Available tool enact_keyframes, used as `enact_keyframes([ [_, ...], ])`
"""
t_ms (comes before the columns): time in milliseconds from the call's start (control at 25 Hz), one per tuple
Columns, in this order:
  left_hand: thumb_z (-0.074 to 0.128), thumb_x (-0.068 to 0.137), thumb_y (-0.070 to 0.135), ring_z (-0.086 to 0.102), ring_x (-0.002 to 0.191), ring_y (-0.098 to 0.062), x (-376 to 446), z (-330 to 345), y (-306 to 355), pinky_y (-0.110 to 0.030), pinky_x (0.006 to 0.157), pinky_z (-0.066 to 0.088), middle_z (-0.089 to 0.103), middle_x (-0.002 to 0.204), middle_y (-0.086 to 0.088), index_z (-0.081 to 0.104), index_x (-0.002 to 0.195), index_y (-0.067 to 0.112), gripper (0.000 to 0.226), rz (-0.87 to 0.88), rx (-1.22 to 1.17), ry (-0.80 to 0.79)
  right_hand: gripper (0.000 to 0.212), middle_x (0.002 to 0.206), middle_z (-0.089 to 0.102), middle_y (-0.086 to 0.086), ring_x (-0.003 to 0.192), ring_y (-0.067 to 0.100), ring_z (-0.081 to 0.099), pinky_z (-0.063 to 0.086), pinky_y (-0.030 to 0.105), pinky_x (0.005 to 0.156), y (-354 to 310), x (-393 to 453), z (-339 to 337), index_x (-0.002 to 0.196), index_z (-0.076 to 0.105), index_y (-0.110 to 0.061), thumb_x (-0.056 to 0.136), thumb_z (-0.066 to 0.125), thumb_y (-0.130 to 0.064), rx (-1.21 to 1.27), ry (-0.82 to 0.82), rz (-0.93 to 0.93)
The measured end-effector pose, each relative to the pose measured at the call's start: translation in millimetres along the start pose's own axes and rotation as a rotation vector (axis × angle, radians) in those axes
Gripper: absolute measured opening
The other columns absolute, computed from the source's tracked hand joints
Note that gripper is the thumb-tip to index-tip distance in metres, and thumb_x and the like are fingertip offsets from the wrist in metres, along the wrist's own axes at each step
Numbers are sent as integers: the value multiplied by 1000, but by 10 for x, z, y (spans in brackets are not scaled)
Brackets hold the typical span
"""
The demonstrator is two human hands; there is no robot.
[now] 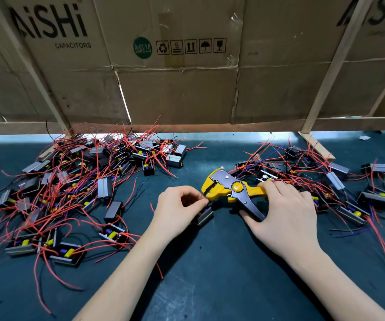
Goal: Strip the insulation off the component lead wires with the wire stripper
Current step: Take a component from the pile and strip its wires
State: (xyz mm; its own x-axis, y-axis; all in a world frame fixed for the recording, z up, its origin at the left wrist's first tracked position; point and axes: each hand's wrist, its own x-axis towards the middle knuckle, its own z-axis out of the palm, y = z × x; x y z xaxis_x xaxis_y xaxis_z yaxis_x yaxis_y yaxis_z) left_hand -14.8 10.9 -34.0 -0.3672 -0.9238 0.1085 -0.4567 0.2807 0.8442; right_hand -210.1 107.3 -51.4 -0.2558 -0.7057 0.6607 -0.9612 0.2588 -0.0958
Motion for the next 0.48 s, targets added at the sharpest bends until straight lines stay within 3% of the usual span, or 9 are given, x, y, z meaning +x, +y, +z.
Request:
enact_keyframes([
  [80,83,75,34,59,66,-1,18,-69,-9,-12,65,46,72,76,5,73,82,21,17,1,-5,-102,54,81,63,2,77,31,60,37,38,67,2,5,0,92,65,-12,56,86,-46,-7,9,-2],
  [160,89,67,29,58,66,-7,25,-113,-20,-16,66,48,69,76,4,71,87,19,30,-15,-33,-159,53,81,62,2,77,32,59,37,39,68,11,13,3,93,65,-12,57,85,-46,-19,16,-10],
  [480,94,59,23,57,62,-9,20,-106,-24,-24,66,50,67,71,4,65,82,14,38,-26,-26,-99,50,85,65,2,80,31,60,37,39,70,30,25,-20,95,66,-13,59,83,-44,-43,16,-51],
])
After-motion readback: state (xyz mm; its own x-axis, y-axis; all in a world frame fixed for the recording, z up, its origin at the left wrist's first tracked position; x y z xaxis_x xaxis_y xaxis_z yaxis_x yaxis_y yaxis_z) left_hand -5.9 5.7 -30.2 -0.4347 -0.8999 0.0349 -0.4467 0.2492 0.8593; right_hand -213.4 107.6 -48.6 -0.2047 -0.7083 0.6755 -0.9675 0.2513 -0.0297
